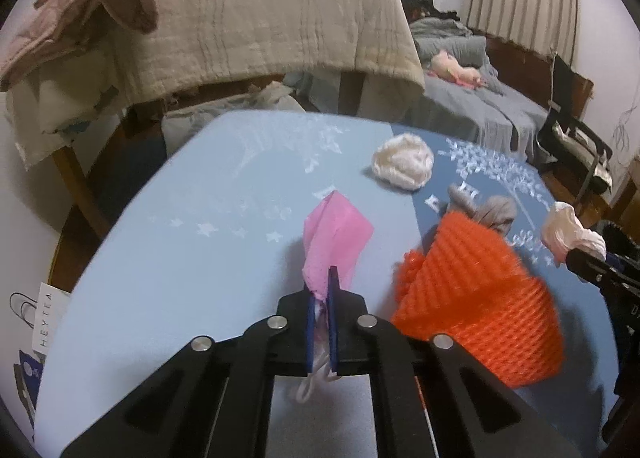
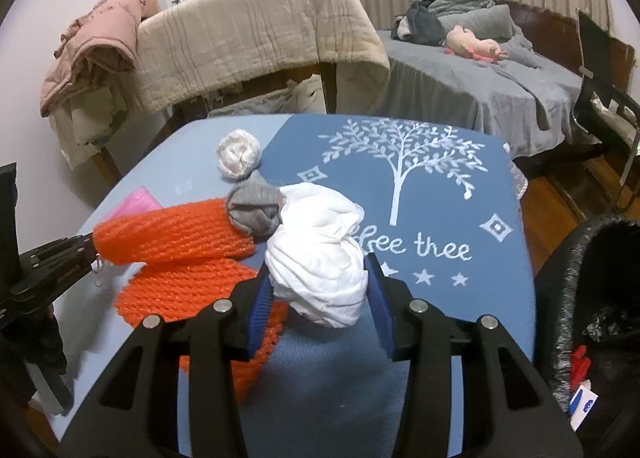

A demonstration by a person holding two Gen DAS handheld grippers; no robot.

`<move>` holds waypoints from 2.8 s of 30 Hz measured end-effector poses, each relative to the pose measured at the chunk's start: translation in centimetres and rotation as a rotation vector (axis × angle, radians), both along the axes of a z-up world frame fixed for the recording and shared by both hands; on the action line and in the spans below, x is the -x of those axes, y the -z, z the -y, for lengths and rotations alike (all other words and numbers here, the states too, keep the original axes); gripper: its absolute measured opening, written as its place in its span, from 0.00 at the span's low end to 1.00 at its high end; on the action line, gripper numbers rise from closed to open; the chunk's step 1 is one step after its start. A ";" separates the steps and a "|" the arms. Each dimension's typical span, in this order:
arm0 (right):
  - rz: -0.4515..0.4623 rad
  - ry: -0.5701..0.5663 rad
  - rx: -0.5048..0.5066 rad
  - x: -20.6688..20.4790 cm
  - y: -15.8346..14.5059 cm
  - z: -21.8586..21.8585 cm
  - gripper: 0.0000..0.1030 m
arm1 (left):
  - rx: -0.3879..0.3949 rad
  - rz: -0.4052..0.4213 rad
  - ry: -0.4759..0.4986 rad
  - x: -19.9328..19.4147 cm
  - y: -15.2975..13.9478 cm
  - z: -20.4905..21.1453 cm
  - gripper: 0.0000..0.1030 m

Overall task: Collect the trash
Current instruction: 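Carry the pink mask and white cloth over the black bin with both tools, then open both tools to drop the pink mask and white cloth into the bin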

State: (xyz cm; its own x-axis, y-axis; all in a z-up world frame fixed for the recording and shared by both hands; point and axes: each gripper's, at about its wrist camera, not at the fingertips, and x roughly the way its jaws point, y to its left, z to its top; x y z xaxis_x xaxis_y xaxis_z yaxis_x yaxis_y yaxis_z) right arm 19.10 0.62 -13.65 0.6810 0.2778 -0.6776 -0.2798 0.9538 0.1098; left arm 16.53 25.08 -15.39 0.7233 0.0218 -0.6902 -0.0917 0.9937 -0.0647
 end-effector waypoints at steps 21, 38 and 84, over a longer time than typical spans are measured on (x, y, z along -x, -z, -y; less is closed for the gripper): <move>0.116 0.019 -0.049 5.7 -6.7 3.7 0.41 | -0.039 0.176 0.083 5.1 -8.8 7.4 0.05; 0.177 0.130 -0.064 9.7 -9.2 11.4 0.41 | -0.001 0.214 0.275 6.2 -10.7 17.6 0.05; 0.158 0.560 0.034 14.1 -6.0 33.4 0.42 | 0.070 0.149 0.684 2.3 -7.1 42.1 0.05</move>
State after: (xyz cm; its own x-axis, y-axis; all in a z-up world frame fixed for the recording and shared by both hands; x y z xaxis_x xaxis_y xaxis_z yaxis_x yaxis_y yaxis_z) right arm 5.02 -32.78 -7.64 0.8112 -0.1738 -0.5584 0.2574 0.9635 0.0740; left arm 14.22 -16.99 -8.28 0.6455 -0.5125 -0.5663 0.5675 0.8181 -0.0935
